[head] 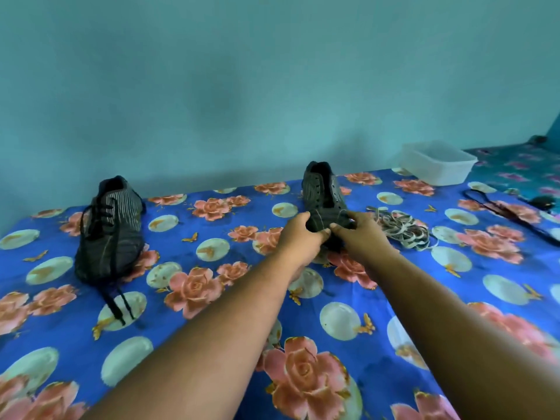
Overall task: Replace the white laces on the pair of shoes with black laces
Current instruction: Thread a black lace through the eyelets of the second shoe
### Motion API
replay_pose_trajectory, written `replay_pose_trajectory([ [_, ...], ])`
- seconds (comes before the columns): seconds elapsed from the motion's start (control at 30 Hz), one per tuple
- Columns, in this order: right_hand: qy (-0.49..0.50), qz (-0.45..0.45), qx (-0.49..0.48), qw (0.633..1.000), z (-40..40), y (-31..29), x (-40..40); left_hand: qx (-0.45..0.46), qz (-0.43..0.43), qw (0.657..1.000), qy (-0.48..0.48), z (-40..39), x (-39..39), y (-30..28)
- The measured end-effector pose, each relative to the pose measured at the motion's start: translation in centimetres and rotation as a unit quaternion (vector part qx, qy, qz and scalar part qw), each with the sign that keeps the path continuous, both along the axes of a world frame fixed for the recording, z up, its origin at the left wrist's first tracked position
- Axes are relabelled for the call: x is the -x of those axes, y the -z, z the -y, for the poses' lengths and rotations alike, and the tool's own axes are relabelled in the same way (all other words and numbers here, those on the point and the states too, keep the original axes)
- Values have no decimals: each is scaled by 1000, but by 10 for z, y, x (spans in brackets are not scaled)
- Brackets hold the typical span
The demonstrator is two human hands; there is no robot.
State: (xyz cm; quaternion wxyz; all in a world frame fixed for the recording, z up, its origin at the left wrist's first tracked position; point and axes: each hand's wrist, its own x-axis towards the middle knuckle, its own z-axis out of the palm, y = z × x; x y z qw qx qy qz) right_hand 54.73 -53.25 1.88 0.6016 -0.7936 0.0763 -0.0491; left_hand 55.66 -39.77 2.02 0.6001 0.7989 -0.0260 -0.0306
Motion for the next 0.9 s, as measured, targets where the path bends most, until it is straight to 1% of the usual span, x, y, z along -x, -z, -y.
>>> replay_pose_trajectory([
  [0.1,-6,-10,-37,999,-7,3,10,10,10,1000,-3,-7,10,1],
  [0.13,-6,-10,-37,999,-9,2,13,20,11,1000,-6,-12,16,2],
  [0.2,-15,13,-5,1000,-14,-1,27,28,27,999,-13,-23,34,1],
  [0.27,-34,33,7,999,-23,-3,50,12,62,998,-17,-37,59,1],
  [0.33,-54,42,-21,997,-34,-1,79,-26,86,995,-39,-50,93,0],
  [0.4,-65,57,-29,996,-44,7,104,-29,74,995,-59,-66,126,7],
  [0.5,-92,59,-6,994,-54,18,142,-45,43,996,-63,-86,167,20],
  [0.6,-100,34,11,994,-66,23,174,-73,41,993,-78,-100,200,29],
  [0.7,-114,6,-25,993,-76,25,192,-99,46,989,-95,-105,217,36],
  [0.77,-109,14,3,994,-76,25,195,-116,51,987,-102,-106,219,36],
  [0.83,-106,24,27,994,-74,21,195,-114,53,986,-107,-105,219,32],
  [0.9,-91,28,79,992,-67,18,196,-120,78,983,-117,-100,219,25],
])
